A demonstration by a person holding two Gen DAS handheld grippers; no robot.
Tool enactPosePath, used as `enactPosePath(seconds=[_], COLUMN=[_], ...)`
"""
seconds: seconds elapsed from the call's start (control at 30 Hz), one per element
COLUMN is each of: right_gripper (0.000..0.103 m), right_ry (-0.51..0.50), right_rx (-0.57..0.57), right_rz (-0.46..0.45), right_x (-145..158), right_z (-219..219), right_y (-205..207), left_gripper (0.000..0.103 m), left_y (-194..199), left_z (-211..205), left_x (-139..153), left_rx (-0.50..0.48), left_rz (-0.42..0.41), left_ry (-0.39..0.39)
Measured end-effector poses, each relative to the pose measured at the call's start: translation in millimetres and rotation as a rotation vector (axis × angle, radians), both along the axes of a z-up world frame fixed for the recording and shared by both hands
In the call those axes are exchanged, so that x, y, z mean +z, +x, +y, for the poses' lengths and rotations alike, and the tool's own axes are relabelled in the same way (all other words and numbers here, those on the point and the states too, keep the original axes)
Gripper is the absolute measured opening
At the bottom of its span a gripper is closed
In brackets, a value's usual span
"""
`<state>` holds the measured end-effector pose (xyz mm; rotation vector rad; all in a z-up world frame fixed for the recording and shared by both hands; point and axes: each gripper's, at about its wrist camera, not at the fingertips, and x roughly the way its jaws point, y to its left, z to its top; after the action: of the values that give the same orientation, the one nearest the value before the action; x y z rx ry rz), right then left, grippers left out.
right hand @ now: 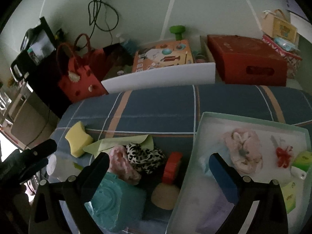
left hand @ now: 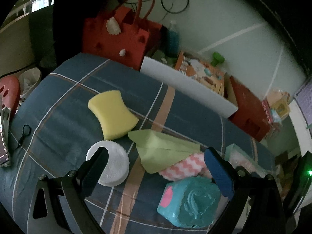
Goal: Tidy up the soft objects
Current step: 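Reach the left tool toward the pink zigzag towel while the right tool grasps the leopard-print scrunchie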
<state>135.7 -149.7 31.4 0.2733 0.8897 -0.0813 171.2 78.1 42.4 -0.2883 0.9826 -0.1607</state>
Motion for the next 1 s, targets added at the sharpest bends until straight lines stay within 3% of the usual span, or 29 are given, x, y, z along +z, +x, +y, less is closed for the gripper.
enactPosePath(seconds=[0.17, 0.27, 0.47, 0.53, 1.0], right_gripper=[0.1, 0.093, 0.08, 0.072, 0.046], right_ry=[0.012, 0.02, 0.013, 0.018, 0.025], right_rx=[0.034, 0.052, 0.069, 0.07, 0.064], right_rz=[0.016, 0.025, 0.036, 0.03, 0.02], right_x=[-12.5, -17.8, -24.4, -25.4, -33.8], right_z=[5.2, 9.6, 15.8, 16.0, 16.2], right_y=[6.8, 9.3, 12.9, 13.6, 20.8], left_gripper=[0.099, 0.099, 0.099, 0.099, 0.099], left_y=[6.4, 7.2, 6.9, 6.5, 7.0], left_z=[5.4, 12.3, 9.0, 7.6, -1.0], left_x=[-1.6, -2.6, -4.0, -3.4, -3.1], left_rx=[0.018, 0.04, 0.042, 0.033, 0.008], left_rz=[0.027, 0.038, 0.045, 0.042, 0.036], left_ry=[0.019, 0.001, 0.056, 0.047, 0.049])
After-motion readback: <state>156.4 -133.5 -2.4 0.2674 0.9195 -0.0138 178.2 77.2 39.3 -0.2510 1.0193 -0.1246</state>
